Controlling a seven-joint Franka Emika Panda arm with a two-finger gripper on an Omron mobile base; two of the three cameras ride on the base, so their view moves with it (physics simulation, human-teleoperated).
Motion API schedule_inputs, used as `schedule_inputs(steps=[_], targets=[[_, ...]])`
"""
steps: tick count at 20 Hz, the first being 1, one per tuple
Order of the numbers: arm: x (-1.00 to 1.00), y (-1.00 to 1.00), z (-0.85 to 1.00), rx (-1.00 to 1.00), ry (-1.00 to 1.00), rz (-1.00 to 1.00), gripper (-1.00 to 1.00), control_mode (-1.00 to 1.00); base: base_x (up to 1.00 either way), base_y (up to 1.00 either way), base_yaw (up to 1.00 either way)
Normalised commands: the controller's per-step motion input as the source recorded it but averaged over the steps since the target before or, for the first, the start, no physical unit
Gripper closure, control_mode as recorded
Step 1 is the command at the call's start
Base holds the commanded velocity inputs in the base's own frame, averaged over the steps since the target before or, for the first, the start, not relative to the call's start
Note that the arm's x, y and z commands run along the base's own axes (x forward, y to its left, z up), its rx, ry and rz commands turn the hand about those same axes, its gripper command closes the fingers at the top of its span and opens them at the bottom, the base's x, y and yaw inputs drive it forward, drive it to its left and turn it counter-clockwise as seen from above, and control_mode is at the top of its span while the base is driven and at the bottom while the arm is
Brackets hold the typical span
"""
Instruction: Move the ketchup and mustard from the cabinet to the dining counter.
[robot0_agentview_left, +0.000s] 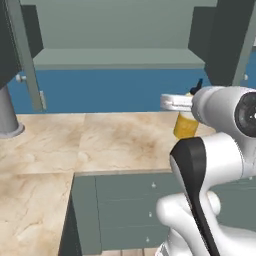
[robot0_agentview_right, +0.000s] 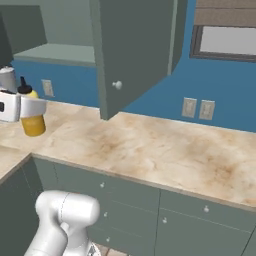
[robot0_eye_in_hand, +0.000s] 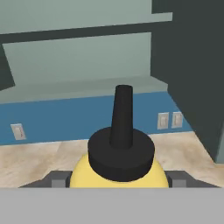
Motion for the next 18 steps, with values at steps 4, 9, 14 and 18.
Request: schedule_inputs(steps=[4, 9, 14, 18], targets=[[0.0, 0.0, 0.0, 0.0, 0.0, 0.0, 1.0, 1.0, -1.0, 0.0, -0.03], [0.0, 0.0, 0.0, 0.0, 0.0, 0.0, 1.0, 1.0, -0.45, -0.01, -0.61], [0.0, 0.0, 0.0, 0.0, 0.0, 0.0, 1.0, 1.0, -0.01, -0.24, -0.86], [0.0, 0.0, 0.0, 0.0, 0.0, 0.0, 1.0, 1.0, 0.0, -0.37, -0.87]])
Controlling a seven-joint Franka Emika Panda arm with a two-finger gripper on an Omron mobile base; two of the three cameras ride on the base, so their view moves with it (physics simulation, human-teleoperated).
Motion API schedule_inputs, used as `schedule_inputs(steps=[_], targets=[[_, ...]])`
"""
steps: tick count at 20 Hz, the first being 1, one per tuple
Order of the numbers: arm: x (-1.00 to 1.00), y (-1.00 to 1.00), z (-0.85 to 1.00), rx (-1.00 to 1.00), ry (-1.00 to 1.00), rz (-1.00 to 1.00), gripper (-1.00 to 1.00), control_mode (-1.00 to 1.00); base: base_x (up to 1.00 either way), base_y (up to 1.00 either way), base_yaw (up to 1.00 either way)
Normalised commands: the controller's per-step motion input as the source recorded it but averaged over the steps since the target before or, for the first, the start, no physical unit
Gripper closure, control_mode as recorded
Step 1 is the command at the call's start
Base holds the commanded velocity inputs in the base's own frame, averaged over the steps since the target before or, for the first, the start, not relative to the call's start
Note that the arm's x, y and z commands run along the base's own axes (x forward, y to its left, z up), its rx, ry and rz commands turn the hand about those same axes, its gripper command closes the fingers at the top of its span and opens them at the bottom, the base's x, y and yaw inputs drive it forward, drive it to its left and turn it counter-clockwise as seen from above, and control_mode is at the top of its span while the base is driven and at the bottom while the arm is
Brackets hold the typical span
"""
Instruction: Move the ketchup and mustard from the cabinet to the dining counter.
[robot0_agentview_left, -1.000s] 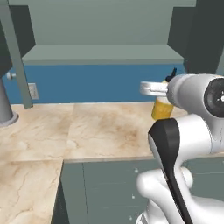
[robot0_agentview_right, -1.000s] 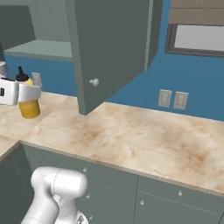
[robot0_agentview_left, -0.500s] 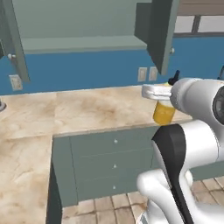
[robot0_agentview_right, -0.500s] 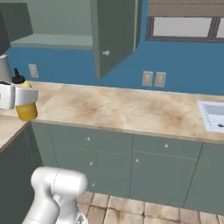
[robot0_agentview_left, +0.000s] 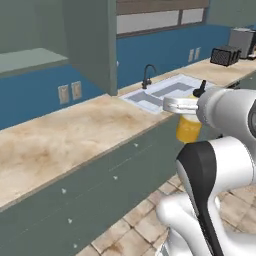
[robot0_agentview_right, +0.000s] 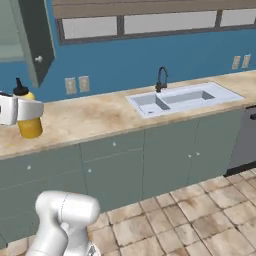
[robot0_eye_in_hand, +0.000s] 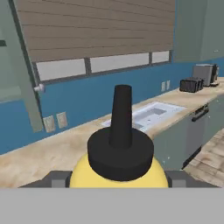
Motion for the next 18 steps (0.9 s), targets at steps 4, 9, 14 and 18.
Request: schedule_inputs(steps=[4, 9, 14, 18], targets=[[0.0, 0.0, 0.0, 0.0, 0.0, 0.0, 1.0, 1.0, 0.0, -0.43, -0.85], [0.0, 0.0, 0.0, 0.0, 0.0, 0.0, 1.0, 1.0, 0.0, -0.85, -0.75], [0.0, 0.0, 0.0, 0.0, 0.0, 0.0, 1.0, 1.0, 0.0, -1.0, -0.55], [0.0, 0.0, 0.0, 0.0, 0.0, 0.0, 1.0, 1.0, 0.0, -1.0, -0.11]])
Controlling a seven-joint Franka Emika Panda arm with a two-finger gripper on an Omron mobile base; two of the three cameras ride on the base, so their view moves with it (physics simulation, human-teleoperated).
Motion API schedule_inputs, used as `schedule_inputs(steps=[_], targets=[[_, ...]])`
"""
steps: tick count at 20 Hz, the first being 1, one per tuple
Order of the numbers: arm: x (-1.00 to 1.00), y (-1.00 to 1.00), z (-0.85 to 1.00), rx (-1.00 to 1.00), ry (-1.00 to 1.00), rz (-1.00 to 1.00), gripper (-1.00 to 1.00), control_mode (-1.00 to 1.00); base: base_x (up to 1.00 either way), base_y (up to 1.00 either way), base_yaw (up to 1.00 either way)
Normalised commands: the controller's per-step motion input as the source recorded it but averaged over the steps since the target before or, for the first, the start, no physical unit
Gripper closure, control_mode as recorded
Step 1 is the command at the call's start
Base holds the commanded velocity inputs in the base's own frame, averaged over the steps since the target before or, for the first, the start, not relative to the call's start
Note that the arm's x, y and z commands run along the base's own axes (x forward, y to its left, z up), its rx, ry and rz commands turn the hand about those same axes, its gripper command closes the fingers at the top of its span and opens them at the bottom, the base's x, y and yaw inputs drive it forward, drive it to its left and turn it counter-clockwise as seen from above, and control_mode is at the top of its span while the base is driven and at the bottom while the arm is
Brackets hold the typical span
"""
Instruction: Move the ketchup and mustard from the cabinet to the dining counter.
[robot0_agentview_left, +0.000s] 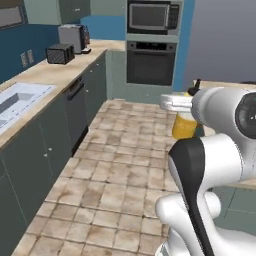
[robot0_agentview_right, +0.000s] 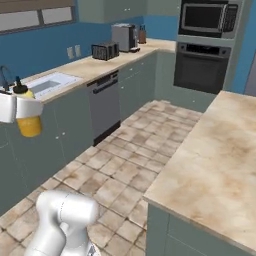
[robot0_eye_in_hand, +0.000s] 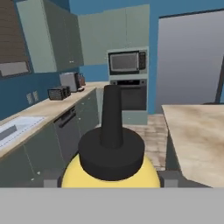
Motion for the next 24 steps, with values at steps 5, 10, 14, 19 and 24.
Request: schedule_inputs(steps=[5, 10, 14, 19, 24], targets=[[0.0, 0.0, 0.0, 0.0, 0.0, 0.0, 1.0, 1.0, 0.0, -1.0, -0.04], [0.0, 0.0, 0.0, 0.0, 0.0, 0.0, 1.0, 1.0, 0.0, -1.0, -0.05], [0.0, 0.0, 0.0, 0.0, 0.0, 0.0, 1.0, 1.0, 0.0, -1.0, -0.11], [0.0, 0.0, 0.0, 0.0, 0.0, 0.0, 1.0, 1.0, 0.1, -1.0, -0.45], [0.0, 0.0, 0.0, 0.0, 0.0, 0.0, 1.0, 1.0, 0.16, -1.0, -0.45]])
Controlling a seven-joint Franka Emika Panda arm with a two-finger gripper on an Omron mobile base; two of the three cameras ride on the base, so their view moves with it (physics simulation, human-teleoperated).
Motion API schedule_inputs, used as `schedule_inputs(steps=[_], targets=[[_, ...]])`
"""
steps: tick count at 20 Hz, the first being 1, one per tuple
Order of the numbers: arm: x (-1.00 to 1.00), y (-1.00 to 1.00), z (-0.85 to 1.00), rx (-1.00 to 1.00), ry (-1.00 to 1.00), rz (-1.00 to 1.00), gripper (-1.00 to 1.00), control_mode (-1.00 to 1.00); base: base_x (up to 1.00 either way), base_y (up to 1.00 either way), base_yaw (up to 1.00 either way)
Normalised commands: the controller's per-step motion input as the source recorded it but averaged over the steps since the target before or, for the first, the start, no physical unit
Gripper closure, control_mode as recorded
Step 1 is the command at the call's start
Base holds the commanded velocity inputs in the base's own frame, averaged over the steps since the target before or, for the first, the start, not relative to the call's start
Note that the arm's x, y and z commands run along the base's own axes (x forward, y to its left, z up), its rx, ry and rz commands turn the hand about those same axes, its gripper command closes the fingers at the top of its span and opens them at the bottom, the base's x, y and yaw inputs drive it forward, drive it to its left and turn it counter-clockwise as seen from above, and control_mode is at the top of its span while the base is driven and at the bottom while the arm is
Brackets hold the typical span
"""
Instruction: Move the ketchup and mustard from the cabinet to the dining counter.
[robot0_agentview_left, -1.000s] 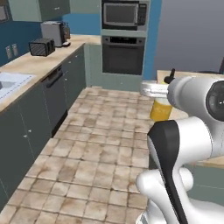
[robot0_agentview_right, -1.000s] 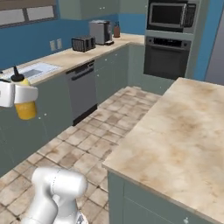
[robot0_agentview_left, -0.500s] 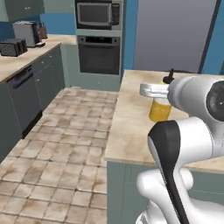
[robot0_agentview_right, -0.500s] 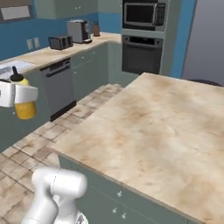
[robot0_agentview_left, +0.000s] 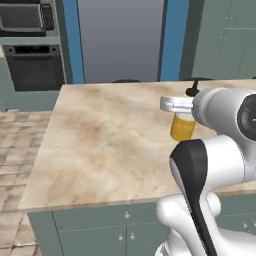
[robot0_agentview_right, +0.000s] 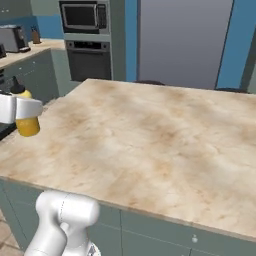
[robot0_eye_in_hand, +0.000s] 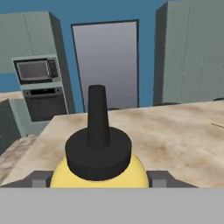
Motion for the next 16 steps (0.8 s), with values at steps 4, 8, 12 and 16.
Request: schedule_inputs(steps=[4, 8, 12, 16], targets=[[0.0, 0.0, 0.0, 0.0, 0.0, 0.0, 1.0, 1.0, 0.29, -1.0, -0.22], [0.0, 0.0, 0.0, 0.0, 0.0, 0.0, 1.0, 1.0, 0.41, -1.0, -0.09], [0.0, 0.0, 0.0, 0.0, 0.0, 0.0, 1.0, 1.0, 0.32, -1.0, 0.0], [0.0, 0.0, 0.0, 0.0, 0.0, 0.0, 1.0, 1.0, 0.33, -1.0, 0.0]])
